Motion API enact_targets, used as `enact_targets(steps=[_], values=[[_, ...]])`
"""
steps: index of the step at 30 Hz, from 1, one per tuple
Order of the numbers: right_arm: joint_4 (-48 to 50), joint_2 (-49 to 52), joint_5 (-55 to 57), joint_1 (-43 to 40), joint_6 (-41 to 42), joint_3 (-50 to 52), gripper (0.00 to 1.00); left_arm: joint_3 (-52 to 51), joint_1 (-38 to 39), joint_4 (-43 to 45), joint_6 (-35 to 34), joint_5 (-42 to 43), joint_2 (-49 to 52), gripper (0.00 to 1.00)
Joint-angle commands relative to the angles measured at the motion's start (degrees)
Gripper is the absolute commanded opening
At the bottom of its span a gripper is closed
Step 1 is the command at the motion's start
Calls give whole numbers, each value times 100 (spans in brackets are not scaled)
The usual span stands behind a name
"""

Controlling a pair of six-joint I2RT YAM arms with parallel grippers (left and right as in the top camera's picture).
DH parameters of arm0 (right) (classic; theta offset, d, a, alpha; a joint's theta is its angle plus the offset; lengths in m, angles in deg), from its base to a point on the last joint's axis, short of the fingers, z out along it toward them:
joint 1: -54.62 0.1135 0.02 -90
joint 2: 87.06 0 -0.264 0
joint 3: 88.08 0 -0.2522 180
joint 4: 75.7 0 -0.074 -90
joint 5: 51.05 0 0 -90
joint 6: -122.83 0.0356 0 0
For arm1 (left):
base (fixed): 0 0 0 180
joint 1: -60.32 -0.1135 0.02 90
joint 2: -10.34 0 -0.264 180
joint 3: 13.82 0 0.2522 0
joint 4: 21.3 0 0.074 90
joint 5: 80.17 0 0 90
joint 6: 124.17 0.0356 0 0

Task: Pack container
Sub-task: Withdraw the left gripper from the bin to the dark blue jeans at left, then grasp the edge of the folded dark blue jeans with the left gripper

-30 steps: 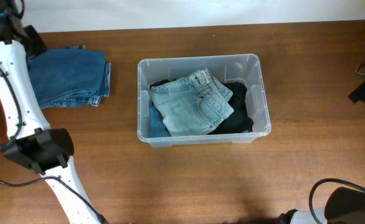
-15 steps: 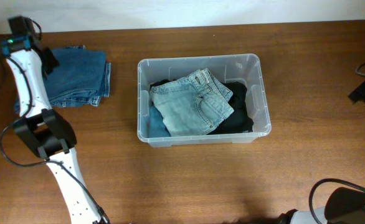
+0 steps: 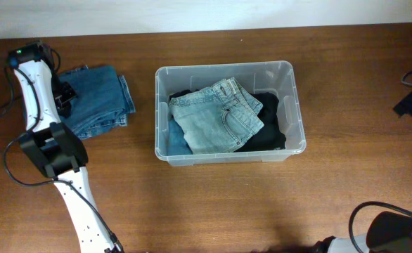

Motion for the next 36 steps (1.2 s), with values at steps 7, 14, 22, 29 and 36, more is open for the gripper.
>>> enact_targets(steps=[7,14,22,29,36], values=[[4,-44,15,-37,66,0,99,304,-151,-66,118,855,-42,0],[4,-44,15,-37,66,0,99,514,-546,-68,656,1475,-997,1],[4,-44,15,-37,66,0,99,-398,-1510,-68,1102,1899,-1976,1],[4,-44,15,-37,66,0,99,-2090,-2212,118,1661,2542,-2083,1],[4,-44,15,-37,66,0,99,-2549,-2791,584,2087,3075,-2076,5]])
